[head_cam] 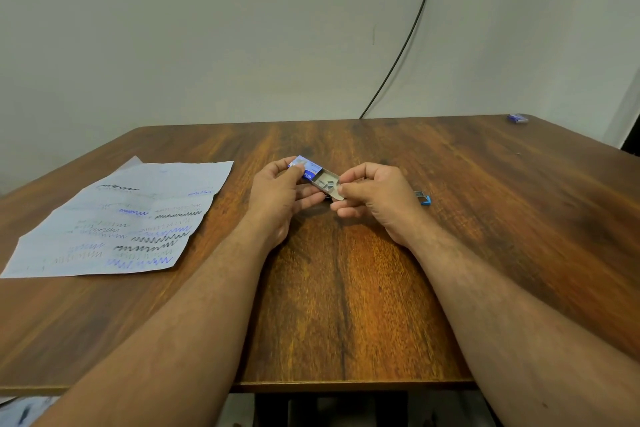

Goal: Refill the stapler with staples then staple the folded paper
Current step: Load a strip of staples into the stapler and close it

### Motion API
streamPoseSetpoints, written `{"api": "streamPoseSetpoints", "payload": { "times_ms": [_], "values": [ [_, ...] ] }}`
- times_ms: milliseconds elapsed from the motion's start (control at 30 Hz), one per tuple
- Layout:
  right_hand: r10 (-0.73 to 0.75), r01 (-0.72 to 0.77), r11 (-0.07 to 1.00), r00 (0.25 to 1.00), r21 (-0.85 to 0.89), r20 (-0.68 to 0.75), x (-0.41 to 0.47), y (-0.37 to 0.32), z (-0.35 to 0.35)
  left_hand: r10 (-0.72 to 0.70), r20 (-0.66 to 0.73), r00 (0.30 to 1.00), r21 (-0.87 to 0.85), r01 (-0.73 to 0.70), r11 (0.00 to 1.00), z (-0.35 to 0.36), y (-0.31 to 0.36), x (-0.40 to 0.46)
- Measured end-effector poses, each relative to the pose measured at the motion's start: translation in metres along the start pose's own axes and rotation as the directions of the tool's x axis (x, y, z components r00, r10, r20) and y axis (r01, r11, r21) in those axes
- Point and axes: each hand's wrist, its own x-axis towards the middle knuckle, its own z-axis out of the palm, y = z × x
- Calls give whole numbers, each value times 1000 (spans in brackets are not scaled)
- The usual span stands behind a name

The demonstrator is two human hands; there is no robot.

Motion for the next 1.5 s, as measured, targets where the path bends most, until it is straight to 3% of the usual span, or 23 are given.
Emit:
{"api": "streamPoseSetpoints", "payload": {
  "times_ms": [200, 300, 400, 467, 533, 700, 900, 1400, 1500],
  "values": [
    [-27, 28, 998, 999, -51, 29, 0, 1, 0, -15, 7, 1000, -9, 15, 1000, 0, 4, -3],
    [-182, 169, 970, 981, -173, -63, 0, 3, -3, -1, -8, 1000, -3, 1, 1000, 0, 2, -2],
    [-482, 330, 756, 865, -565, -138, 1, 7, -8, 12, -34, 999, 31, -11, 999, 1, -1, 2],
    [-489, 302, 630, 870, -715, -64, -2, 8, -8, 21, -52, 998, 62, -18, 998, 1, -2, 5],
    [-433, 237, 577, 900, -782, -46, -4, 8, -8, 17, -71, 997, 80, -11, 997, 0, -3, 7],
    [-308, 103, 507, 949, -856, -68, -12, 0, -11, -4, -59, 998, 97, 10, 995, -1, -4, 8],
    [-246, 67, 439, 968, -896, -48, -11, -2, -10, 2, -19, 1000, 154, 1, 988, -1, -3, 7],
    [-288, 137, 410, 958, -902, 14, -4, 4, -13, 80, 49, 996, 301, -91, 949, 2, -6, 2],
    [-368, 191, 430, 930, -882, 22, -1, 6, -12, 84, 62, 995, 306, -99, 947, 2, -6, 3]
  ]
}}
